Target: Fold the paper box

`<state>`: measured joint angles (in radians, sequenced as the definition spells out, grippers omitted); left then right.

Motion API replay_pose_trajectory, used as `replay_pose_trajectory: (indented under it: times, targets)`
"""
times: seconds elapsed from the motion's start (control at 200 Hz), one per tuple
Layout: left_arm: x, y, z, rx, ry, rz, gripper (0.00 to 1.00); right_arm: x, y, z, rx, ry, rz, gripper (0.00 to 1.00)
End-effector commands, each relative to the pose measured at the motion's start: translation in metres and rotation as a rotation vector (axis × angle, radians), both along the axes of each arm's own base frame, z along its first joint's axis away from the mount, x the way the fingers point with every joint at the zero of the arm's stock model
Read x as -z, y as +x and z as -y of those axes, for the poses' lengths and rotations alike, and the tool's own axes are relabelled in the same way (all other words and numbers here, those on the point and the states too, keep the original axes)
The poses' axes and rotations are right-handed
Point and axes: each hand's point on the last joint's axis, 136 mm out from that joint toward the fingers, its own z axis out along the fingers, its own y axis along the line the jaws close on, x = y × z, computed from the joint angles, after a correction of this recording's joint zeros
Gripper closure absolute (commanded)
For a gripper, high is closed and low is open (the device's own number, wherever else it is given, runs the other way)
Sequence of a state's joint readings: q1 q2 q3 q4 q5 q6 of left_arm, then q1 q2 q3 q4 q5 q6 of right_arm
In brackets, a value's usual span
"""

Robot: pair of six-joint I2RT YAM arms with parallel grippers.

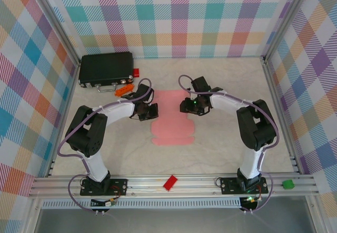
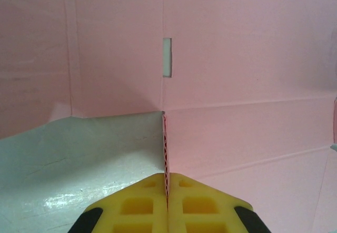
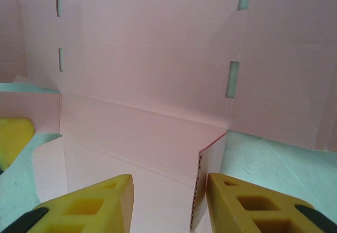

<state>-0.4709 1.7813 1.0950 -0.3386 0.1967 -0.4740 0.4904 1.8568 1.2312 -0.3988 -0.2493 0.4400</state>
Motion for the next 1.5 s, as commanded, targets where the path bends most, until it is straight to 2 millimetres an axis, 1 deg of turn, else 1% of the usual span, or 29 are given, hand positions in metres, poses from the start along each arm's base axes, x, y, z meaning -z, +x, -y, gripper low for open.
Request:
replay_pose_trajectory:
  times: [0.0, 0.23, 0.345, 0.47, 0.605, 0.67, 0.835, 0.985, 1.045, 1.135, 1.205, 1.275, 1.365, 1.495]
  targets:
    - [0.002, 0.000, 0.003, 0.022, 0.012, -0.007, 0.94, 0.004, -0.005, -0.008, -0.044, 0.014, -0.034, 0.58]
    - [0.001, -0.001, 0.005, 0.024, 0.005, -0.007, 0.94, 0.007, -0.007, -0.017, -0.067, 0.042, -0.058, 0.58]
    - [0.000, -0.001, 0.006, 0.026, 0.001, -0.006, 0.94, 0.007, -0.006, -0.018, -0.065, 0.041, -0.056, 0.58]
    - [-0.002, -0.001, 0.006, 0.026, 0.003, -0.007, 0.93, 0.002, -0.003, -0.012, -0.047, 0.014, -0.032, 0.58]
    - [-0.010, 0.001, 0.004, 0.029, 0.014, 0.008, 0.90, -0.007, 0.001, 0.002, -0.003, -0.044, 0.016, 0.57]
    - [-0.015, 0.003, 0.004, 0.033, 0.021, 0.019, 0.87, -0.013, 0.003, 0.010, 0.018, -0.070, 0.039, 0.55]
    - [-0.033, 0.010, 0.002, 0.045, 0.045, 0.051, 0.71, -0.027, 0.005, 0.027, 0.052, -0.097, 0.083, 0.54]
    - [-0.059, 0.014, 0.000, 0.049, 0.054, 0.101, 0.60, -0.042, 0.013, 0.041, 0.065, -0.105, 0.115, 0.53]
    - [-0.070, 0.013, -0.001, 0.049, 0.061, 0.126, 0.56, -0.046, 0.020, 0.046, 0.066, -0.102, 0.128, 0.53]
    - [-0.082, 0.002, 0.000, 0.061, 0.068, 0.141, 0.55, -0.051, 0.030, 0.051, 0.053, -0.092, 0.131, 0.53]
    - [-0.082, -0.012, 0.003, 0.075, 0.069, 0.135, 0.55, -0.055, 0.040, 0.050, 0.035, -0.082, 0.132, 0.54]
    - [-0.078, -0.027, 0.007, 0.074, 0.056, 0.112, 0.58, -0.056, 0.047, 0.046, 0.007, -0.075, 0.127, 0.55]
    - [-0.068, -0.047, 0.013, 0.074, 0.027, 0.084, 0.69, -0.054, 0.053, 0.035, -0.038, -0.044, 0.105, 0.60]
    - [-0.048, -0.068, 0.020, 0.071, -0.013, 0.037, 0.85, -0.046, 0.057, 0.022, -0.076, 0.000, 0.061, 0.67]
